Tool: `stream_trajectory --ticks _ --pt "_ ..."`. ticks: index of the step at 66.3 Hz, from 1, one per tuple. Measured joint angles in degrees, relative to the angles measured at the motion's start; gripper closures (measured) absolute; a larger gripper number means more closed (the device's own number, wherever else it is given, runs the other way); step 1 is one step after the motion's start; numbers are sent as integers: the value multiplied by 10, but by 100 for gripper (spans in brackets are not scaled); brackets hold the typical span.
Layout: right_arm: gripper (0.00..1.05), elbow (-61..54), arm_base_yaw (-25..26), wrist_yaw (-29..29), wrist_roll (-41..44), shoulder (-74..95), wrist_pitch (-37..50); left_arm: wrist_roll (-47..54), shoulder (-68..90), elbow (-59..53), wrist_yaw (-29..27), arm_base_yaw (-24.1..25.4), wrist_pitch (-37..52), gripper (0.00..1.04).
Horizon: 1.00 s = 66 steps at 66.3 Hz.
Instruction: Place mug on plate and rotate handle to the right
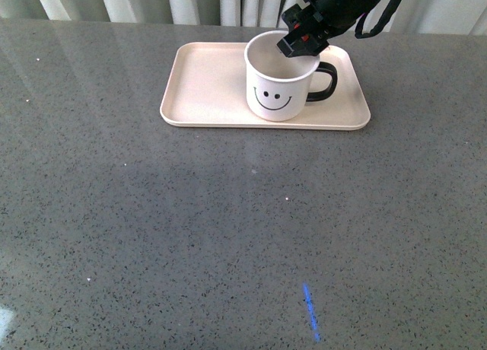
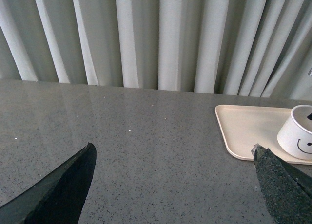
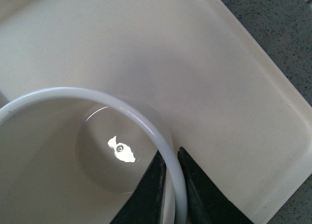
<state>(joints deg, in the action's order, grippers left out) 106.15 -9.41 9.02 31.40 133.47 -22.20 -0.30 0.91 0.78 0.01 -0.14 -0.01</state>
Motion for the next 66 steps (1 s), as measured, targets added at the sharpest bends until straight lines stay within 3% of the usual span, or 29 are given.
stream_trajectory --ticks 26,49,66 --pt "65 -3 0 -3 2 0 11 0 0 0 0 0 0 9" --pt "37 -17 0 3 -5 0 33 0 0 0 0 0 0 9" --pt "34 -28 7 20 -21 -26 46 0 0 0 0 0 0 9"
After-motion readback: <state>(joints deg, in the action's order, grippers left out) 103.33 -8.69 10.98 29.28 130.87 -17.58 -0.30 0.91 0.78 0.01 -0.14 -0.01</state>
